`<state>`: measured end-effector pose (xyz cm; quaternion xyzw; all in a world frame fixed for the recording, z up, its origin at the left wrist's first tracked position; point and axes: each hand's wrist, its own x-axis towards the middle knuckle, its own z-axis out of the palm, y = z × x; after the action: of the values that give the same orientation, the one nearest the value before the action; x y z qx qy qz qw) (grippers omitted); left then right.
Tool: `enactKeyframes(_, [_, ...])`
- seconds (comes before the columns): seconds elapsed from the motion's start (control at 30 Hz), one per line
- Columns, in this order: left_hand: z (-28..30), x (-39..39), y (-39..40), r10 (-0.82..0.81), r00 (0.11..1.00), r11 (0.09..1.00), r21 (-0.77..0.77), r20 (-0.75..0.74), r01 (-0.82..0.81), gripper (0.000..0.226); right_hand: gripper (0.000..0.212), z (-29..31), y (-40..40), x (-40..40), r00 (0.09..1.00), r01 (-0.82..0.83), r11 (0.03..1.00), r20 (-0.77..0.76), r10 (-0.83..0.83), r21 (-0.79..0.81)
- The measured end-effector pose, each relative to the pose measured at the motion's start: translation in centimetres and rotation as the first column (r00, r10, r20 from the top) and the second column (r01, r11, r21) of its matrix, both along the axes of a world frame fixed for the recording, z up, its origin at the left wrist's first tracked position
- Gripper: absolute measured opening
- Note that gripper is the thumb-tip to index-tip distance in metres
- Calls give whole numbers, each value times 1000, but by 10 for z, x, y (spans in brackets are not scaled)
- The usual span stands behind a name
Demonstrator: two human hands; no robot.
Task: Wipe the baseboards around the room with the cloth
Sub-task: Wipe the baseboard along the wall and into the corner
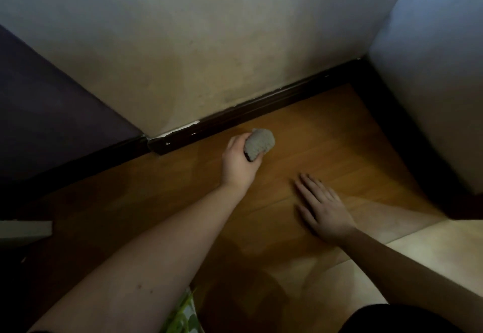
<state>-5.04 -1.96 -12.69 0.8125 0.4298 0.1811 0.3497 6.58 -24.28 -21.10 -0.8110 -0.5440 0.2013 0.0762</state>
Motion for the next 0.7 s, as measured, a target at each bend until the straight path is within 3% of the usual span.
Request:
enactKeyframes(0.23, [2, 68, -12, -118, 992, 993, -11, -42, 117, 51, 64, 3, -28, 58, 900, 435, 900, 58, -433, -26])
enactKeyframes(0.7, [-2, 242, -31, -292, 956, 956, -19, 18, 293, 57, 67, -2, -32, 64, 911, 410, 910, 68, -406, -53])
